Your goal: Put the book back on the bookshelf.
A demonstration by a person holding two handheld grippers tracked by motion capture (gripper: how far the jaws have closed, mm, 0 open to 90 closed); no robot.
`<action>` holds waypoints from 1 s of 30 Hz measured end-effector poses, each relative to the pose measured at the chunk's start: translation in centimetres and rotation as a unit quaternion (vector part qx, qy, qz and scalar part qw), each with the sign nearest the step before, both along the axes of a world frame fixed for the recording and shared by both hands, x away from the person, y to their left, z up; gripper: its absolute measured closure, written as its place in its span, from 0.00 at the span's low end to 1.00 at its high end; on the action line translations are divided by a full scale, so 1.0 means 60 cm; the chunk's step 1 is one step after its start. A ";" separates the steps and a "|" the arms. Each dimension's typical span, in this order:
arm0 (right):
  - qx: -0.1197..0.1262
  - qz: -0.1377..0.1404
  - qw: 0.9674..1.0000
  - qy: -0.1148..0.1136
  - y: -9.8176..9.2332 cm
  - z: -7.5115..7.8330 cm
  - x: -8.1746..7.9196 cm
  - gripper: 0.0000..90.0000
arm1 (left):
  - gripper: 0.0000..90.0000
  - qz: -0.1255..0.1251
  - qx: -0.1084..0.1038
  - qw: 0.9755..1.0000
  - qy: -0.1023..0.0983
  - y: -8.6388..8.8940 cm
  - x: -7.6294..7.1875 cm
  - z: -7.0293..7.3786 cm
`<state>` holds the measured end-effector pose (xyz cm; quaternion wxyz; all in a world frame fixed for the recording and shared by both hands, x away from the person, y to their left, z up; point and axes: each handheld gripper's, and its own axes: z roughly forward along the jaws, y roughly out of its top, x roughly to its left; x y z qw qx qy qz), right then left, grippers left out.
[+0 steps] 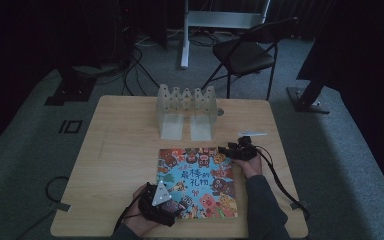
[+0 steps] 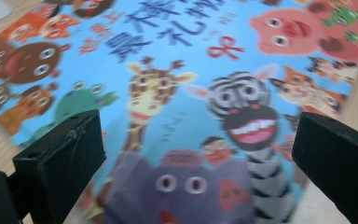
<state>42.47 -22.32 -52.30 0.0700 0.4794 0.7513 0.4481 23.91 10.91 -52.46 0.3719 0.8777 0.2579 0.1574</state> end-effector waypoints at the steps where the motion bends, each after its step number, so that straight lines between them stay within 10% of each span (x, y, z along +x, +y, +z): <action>1: 0.000 0.000 1.000 0.000 0.000 0.000 0.000 0.42 | 0.02 0.000 0.000 1.000 0.000 0.000 0.000 0.000; 13: 0.025 -0.005 1.000 -0.010 0.000 0.041 -0.002 0.45 | 0.01 -0.056 -0.003 0.998 -0.027 -0.054 -0.030 -0.004; 30: 0.043 0.013 0.999 -0.026 0.010 0.079 -0.006 0.46 | 0.05 -0.059 -0.027 0.997 -0.047 -0.083 -0.020 0.002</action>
